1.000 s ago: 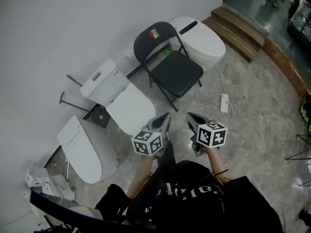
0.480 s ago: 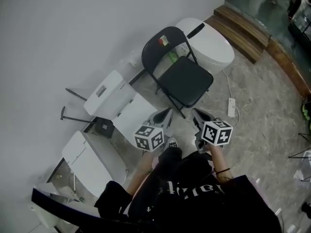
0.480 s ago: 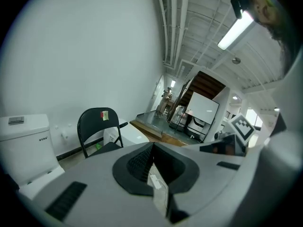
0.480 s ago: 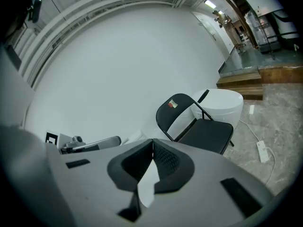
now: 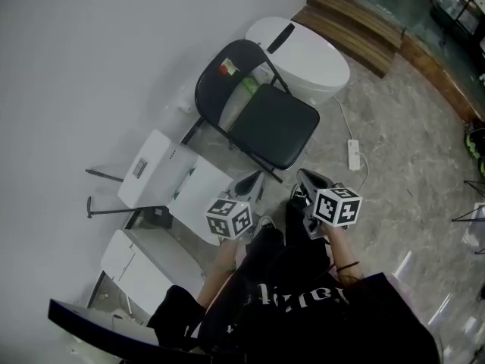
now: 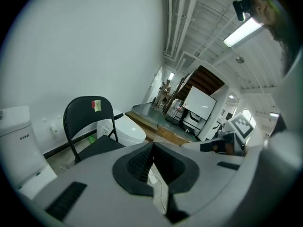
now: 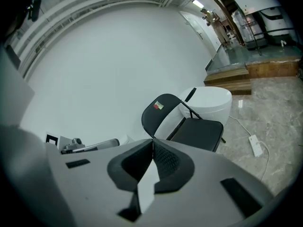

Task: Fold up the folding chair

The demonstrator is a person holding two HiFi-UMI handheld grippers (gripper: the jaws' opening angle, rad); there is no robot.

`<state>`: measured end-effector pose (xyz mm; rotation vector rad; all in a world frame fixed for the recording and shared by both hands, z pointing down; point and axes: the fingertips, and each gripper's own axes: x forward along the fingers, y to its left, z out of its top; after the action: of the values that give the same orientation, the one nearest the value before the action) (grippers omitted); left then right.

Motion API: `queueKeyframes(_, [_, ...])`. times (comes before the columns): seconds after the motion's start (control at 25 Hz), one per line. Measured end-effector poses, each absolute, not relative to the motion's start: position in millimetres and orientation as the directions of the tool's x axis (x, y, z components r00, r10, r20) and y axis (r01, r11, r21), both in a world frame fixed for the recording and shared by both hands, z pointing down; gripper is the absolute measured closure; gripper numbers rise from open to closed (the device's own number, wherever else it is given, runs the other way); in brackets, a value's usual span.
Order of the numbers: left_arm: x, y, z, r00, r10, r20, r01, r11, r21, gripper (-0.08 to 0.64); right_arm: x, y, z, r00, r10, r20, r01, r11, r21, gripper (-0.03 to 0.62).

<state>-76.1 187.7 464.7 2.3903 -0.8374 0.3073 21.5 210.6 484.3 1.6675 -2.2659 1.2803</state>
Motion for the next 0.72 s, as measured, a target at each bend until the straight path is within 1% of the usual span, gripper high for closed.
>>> queueKeyframes(0.4, [-16, 90, 463, 0.765, -0.516, 0.385, -0.644, -0.637, 0.424, 0.557, 77, 117, 499, -0.477, -0.729, 0.491, -0.794, 0.118, -0.597, 0.578])
queueKeyframes(0.56, [4, 63, 465, 0.751, -0.532, 0.390, -0.660, -0.625, 0.417, 0.557, 94, 94, 506, -0.501, -0.710, 0.494, -0.785, 0.133, -0.606, 0.578])
queueKeyframes(0.72, [18, 48, 475, 0.748, -0.515, 0.420, -0.661, -0.638, 0.395, 0.557, 106, 80, 518, -0.512, -0.696, 0.503, -0.780, 0.131, -0.612, 0.578])
